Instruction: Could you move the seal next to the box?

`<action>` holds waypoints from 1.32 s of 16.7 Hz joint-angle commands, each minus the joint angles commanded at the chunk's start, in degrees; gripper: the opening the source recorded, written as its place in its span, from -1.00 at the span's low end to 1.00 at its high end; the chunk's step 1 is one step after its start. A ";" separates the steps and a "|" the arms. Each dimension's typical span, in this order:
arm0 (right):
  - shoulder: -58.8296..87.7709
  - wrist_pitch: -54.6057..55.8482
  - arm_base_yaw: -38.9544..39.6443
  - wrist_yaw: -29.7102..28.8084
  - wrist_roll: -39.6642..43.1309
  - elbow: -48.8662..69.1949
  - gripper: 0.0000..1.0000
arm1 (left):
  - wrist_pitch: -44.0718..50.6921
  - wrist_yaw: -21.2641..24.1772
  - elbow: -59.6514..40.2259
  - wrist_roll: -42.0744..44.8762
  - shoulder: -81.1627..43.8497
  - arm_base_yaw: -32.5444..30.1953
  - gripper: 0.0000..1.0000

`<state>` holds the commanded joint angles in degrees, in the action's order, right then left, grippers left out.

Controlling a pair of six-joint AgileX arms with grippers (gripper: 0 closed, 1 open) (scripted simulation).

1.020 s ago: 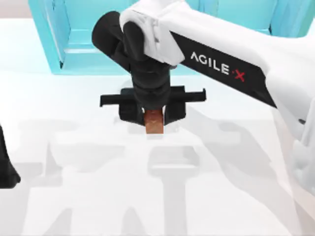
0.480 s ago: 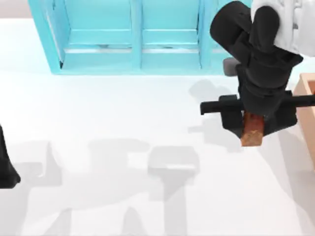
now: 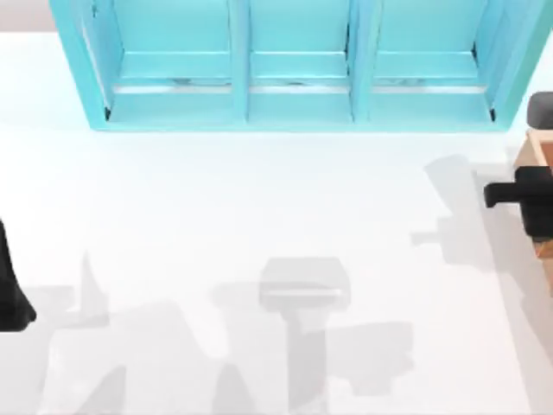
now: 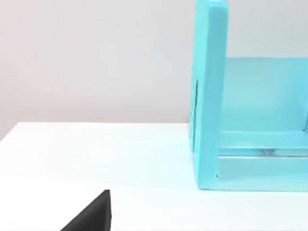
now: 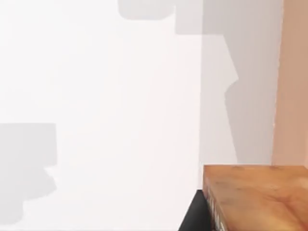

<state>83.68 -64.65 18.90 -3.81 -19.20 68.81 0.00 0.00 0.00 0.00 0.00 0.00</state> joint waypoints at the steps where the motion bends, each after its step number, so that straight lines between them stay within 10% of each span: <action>1: -0.35 0.33 -0.32 0.23 0.31 -0.30 -1.00 | 0.00 0.00 0.00 0.00 0.00 0.00 1.00; 22: 3.18 14.66 -0.57 0.43 0.65 -10.63 -1.00 | 0.00 0.00 0.00 0.00 0.00 0.00 1.00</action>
<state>86.86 -49.99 18.33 -3.39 -18.55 58.19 0.00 0.00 0.00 0.00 0.00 0.00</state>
